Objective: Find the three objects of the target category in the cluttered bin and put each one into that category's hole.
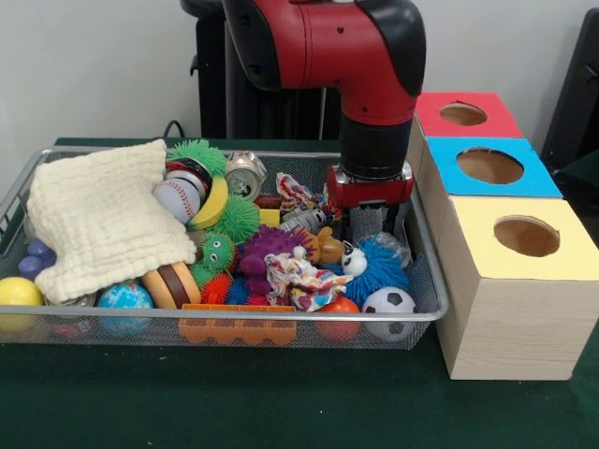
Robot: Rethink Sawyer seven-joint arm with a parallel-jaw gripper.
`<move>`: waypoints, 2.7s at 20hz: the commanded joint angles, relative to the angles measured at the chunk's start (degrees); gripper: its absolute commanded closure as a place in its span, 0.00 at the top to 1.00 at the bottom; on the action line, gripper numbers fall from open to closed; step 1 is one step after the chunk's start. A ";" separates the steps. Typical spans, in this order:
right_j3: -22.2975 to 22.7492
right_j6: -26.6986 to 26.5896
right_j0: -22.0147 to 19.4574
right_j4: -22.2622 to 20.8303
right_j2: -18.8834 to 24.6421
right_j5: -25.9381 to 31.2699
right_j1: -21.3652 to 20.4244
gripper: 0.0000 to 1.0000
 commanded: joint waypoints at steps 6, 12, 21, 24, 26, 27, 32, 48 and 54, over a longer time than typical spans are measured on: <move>-7.69 0.16 -1.52 -1.50 7.13 1.93 -3.36 1.00; -7.08 0.51 -1.88 -1.28 7.66 2.36 -3.91 1.00; -6.43 1.28 -2.14 -1.72 7.72 0.74 -3.24 1.00; -5.74 1.49 -2.58 -2.22 8.05 -0.89 -3.26 0.00; -5.55 1.29 -2.89 -2.55 8.28 -1.40 -3.29 0.00; -5.51 1.35 -2.90 -2.58 8.22 -1.47 -3.31 0.00; -5.49 2.01 -2.47 -2.56 7.53 -2.02 -3.24 0.00; 7.67 6.02 -3.32 1.21 8.13 2.03 -12.95 0.00; 11.33 9.41 -1.28 3.39 6.83 1.63 -15.79 0.00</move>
